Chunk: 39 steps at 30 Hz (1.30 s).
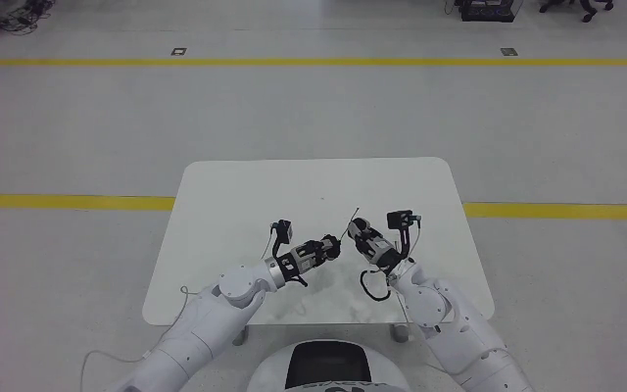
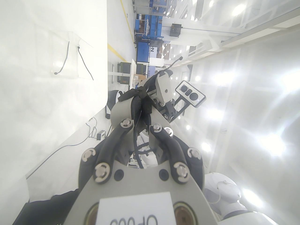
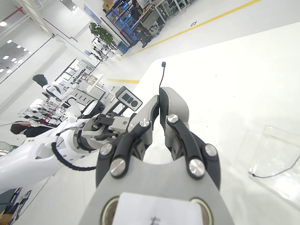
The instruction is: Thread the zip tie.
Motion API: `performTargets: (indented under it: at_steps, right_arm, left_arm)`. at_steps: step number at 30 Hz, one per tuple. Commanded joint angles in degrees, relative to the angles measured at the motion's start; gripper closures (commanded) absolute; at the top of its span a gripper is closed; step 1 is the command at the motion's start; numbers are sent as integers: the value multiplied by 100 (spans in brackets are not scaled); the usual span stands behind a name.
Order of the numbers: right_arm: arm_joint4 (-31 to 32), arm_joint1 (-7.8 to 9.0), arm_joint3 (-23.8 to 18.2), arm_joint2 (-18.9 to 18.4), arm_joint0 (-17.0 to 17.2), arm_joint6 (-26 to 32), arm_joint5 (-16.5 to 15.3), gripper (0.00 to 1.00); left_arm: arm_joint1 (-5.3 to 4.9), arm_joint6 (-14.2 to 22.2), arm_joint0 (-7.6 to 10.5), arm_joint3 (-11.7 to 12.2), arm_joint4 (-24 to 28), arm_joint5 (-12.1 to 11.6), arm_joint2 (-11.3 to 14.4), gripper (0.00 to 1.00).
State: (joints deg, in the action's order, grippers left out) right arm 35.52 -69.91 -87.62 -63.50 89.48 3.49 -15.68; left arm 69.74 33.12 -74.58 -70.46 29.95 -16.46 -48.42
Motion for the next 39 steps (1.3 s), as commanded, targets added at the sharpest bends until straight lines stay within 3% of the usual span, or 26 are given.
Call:
performTargets:
  at_steps: [1,39]
  right_arm:
    - [1,-2,1,-2,0,3,-1,100]
    - [337,-45,8,18,-9,23,219,100]
  left_arm:
    - [0,0,0,0,0,0,0,100]
    - [0,0,0,0,0,0,0,100]
